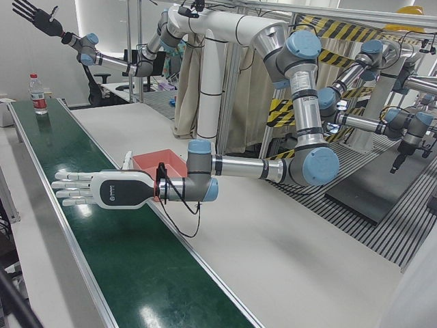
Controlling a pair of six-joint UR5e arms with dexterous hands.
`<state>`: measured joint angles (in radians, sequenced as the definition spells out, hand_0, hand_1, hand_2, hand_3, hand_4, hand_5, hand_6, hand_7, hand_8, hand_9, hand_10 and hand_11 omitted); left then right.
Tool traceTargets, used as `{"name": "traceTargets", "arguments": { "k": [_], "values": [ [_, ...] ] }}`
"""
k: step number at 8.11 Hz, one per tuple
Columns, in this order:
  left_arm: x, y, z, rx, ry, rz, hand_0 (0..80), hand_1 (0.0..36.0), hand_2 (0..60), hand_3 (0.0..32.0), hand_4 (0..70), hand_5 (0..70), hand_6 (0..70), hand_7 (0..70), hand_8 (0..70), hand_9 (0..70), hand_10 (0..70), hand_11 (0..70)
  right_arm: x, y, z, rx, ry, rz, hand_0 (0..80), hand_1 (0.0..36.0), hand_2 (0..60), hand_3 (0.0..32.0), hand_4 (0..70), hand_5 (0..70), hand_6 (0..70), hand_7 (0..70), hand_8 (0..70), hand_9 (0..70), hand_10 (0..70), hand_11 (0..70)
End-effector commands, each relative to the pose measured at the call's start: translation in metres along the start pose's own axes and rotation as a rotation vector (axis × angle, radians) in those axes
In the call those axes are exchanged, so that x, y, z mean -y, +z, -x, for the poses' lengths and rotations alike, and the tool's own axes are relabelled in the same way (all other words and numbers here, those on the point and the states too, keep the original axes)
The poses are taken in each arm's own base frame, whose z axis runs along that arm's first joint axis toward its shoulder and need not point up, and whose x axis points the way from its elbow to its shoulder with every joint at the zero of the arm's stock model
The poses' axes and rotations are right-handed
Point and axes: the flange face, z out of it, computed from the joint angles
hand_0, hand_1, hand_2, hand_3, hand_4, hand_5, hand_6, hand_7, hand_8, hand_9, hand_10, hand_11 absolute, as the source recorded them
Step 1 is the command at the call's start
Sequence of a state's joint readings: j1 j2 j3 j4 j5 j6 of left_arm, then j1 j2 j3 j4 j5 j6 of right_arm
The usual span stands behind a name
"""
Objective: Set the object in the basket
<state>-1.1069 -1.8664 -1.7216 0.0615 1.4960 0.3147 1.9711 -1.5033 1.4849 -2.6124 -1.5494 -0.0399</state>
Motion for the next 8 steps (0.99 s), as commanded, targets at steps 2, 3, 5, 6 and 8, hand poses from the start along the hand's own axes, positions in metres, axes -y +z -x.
{"name": "traceTargets", "arguments": {
  "k": [2, 3, 5, 6, 8],
  "values": [
    [-0.0021, 0.0005, -0.0009, -0.001, -0.002, 0.005, 50.5, 0.2, 0.0, 0.6, 2.3, 8.4, 0.2, 0.0, 2.9, 2.9, 0.5, 1.7, 0.0, 0.0, 0.0, 0.0, 0.0, 0.0, 0.0, 0.0, 0.0, 0.0, 0.0, 0.0, 0.0, 0.0, 0.0, 0.0, 0.0, 0.0],
    [-0.0017, 0.0003, -0.0027, -0.004, -0.002, 0.004, 50.3, 0.2, 0.0, 0.4, 2.3, 8.3, 0.2, 0.0, 3.0, 3.1, 0.6, 1.8, 0.0, 0.0, 0.0, 0.0, 0.0, 0.0, 0.0, 0.0, 0.0, 0.0, 0.0, 0.0, 0.0, 0.0, 0.0, 0.0, 0.0, 0.0],
    [-0.0014, 0.0004, -0.0007, 0.0, -0.002, 0.003, 50.0, 0.1, 0.0, 0.4, 1.9, 8.4, 0.3, 0.0, 3.4, 3.5, 0.5, 1.6, 0.0, 0.0, 0.0, 0.0, 0.0, 0.0, 0.0, 0.0, 0.0, 0.0, 0.0, 0.0, 0.0, 0.0, 0.0, 0.0, 0.0, 0.0],
    [-0.0038, 0.0012, -0.0033, -0.005, -0.004, 0.008, 49.9, 0.0, 0.0, 0.2, 2.0, 8.4, 0.3, 0.0, 3.3, 3.4, 0.7, 1.9, 0.0, 0.0, 0.0, 0.0, 0.0, 0.0, 0.0, 0.0, 0.0, 0.0, 0.0, 0.0, 0.0, 0.0, 0.0, 0.0, 0.0, 0.0],
    [-0.0043, 0.0008, -0.0016, -0.002, -0.01, 0.009, 50.5, 0.2, 0.0, 0.8, 1.8, 8.6, 0.1, 0.0, 2.9, 2.8, 0.7, 2.0, 0.0, 0.0, 0.0, 0.0, 0.0, 0.0, 0.0, 0.0, 0.0, 0.0, 0.0, 0.0, 0.0, 0.0, 0.0, 0.0, 0.0, 0.0]
  ]
}}
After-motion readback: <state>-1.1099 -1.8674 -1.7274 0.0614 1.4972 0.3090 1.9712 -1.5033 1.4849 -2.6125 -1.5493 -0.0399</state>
